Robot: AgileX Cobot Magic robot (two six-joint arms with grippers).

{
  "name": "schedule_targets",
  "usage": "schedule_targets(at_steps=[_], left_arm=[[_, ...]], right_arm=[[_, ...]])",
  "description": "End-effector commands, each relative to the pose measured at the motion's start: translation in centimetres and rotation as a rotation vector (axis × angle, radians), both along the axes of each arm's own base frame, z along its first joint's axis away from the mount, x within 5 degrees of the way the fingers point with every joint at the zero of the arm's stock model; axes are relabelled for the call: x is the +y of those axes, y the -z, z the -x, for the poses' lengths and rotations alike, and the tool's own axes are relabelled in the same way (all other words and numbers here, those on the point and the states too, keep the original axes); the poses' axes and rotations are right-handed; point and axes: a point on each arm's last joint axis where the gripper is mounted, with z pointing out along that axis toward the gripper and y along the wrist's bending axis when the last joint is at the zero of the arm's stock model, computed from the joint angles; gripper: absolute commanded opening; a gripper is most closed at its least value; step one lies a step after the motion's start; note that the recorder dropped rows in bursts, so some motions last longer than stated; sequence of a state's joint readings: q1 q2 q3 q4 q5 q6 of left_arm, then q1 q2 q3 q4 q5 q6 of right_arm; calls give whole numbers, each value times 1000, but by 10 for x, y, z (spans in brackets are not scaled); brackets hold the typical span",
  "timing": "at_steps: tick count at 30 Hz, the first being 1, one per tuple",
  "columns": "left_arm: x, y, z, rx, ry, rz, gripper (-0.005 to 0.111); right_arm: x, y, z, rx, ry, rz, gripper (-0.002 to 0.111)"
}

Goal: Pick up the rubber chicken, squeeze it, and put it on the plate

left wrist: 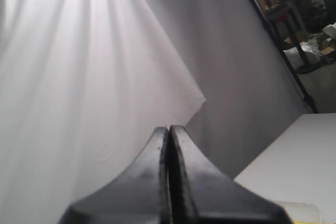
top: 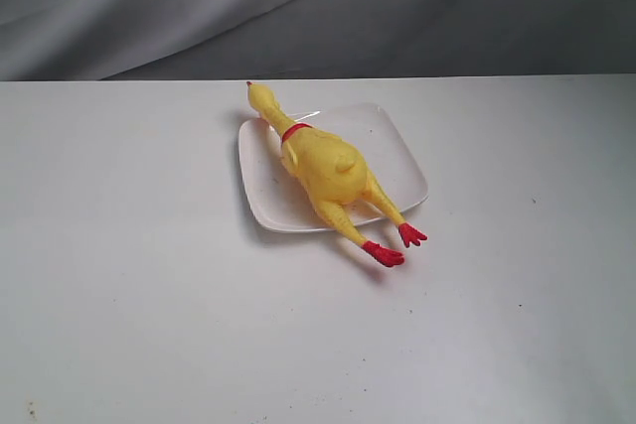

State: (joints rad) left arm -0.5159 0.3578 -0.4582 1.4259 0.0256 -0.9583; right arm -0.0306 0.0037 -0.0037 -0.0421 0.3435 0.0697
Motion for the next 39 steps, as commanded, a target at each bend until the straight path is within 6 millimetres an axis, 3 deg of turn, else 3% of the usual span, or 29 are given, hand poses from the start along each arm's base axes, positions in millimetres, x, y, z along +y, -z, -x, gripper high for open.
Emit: schedule_targets(at_steps=[1,7,15,21,29,39], left_arm=[[16,-6,15,-79,-109,51,1],[33,-12,42,-211,-330,84,1],[38,-14,72,-346,-454,104,1],[38,-15,73,-350,-503,110,1],[31,-16,73,-314,-420,348,1],[14,-17,75,-337,-242,287,1]], right_arm=[[0,1,0,-2,6,0,0],[0,1,0,-2,6,0,0],[0,1,0,-2,6,0,0],[0,1,0,-2,6,0,0],[0,1,0,-2,6,0,0],[0,1,0,-2,6,0,0]])
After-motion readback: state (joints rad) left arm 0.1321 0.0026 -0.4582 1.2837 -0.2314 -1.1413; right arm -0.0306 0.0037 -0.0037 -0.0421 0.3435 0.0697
